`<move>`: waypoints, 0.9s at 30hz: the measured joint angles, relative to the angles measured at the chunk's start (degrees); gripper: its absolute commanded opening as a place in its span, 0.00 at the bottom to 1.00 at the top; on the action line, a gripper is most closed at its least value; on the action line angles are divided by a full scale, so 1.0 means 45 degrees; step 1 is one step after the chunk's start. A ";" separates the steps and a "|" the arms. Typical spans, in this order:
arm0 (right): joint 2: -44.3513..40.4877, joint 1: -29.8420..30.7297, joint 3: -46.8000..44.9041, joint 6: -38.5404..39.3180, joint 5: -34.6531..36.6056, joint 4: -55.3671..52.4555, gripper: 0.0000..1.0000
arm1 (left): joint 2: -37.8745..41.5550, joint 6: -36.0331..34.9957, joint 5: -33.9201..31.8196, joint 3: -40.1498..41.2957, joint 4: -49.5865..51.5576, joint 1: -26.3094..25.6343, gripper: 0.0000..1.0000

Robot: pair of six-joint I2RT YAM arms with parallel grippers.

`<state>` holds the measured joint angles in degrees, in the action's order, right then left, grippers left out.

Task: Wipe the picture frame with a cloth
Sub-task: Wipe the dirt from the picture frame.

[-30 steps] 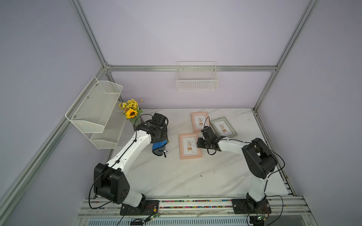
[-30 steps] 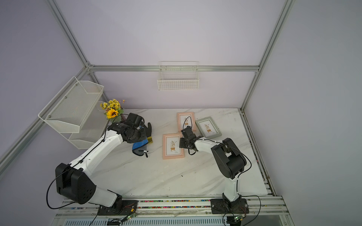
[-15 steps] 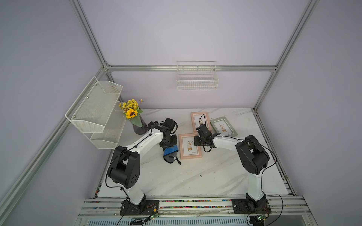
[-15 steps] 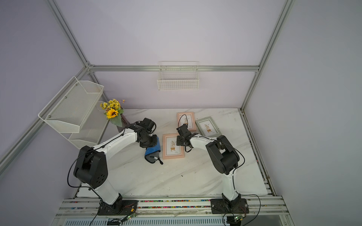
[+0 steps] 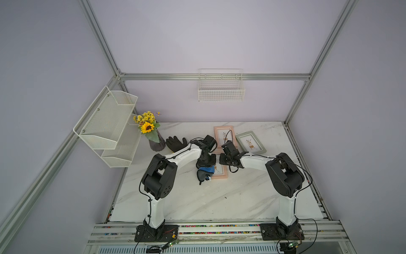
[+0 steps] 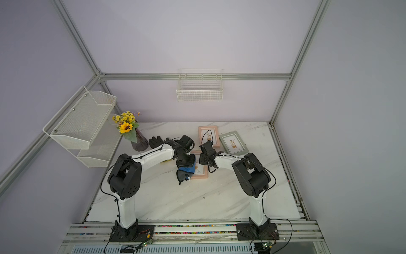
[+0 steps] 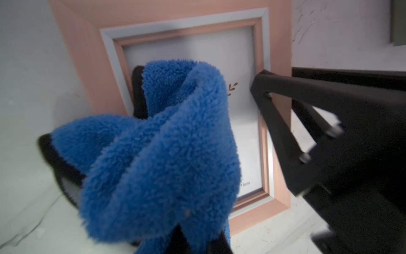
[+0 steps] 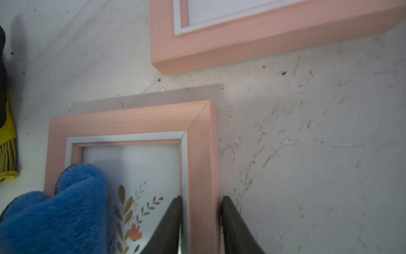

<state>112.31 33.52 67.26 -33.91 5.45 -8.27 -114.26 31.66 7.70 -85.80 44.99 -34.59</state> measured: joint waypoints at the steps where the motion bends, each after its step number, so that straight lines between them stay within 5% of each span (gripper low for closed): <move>1: -0.0073 0.0005 -0.0102 -0.0102 0.0000 0.0029 0.32 | -0.0257 0.0044 0.0102 -0.0083 -0.0010 -0.0039 0.02; 17: -0.0257 0.0019 -0.0321 -0.0850 0.0248 -0.0083 0.29 | 0.0831 0.0306 0.0325 0.1292 -0.0729 -0.0996 0.01; 27: -0.0335 0.0015 -0.0432 -0.1073 0.0267 -0.0063 0.29 | 0.0024 0.1277 0.1103 0.0359 -0.1321 -0.1175 0.01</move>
<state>110.80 33.58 65.32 -38.74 6.66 -8.56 -114.15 37.41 12.67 -84.18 39.05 -39.88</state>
